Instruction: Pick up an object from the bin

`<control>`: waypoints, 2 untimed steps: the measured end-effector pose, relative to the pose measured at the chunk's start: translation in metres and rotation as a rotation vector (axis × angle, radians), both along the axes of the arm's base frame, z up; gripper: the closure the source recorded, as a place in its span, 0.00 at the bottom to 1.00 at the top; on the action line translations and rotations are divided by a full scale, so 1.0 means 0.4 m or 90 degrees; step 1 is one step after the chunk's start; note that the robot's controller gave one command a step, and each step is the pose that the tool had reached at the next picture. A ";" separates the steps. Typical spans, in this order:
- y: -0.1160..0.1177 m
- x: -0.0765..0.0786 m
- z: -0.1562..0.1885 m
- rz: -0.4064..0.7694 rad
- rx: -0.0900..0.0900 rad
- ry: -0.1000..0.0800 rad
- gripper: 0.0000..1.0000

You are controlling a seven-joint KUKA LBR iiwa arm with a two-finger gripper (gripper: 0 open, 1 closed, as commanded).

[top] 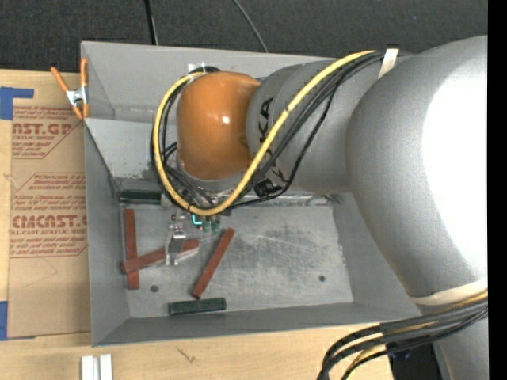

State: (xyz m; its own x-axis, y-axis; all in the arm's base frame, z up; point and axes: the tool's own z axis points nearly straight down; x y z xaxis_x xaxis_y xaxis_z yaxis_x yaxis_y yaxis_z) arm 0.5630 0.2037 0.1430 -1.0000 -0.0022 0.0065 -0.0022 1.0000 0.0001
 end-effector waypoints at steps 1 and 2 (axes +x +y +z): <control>-0.002 0.006 0.011 -0.001 0.001 -0.005 0.00; -0.010 -0.033 -0.099 0.126 0.002 -0.010 0.00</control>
Offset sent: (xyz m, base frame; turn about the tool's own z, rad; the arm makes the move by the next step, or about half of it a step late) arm -0.0261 -0.0083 -0.0730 -0.3236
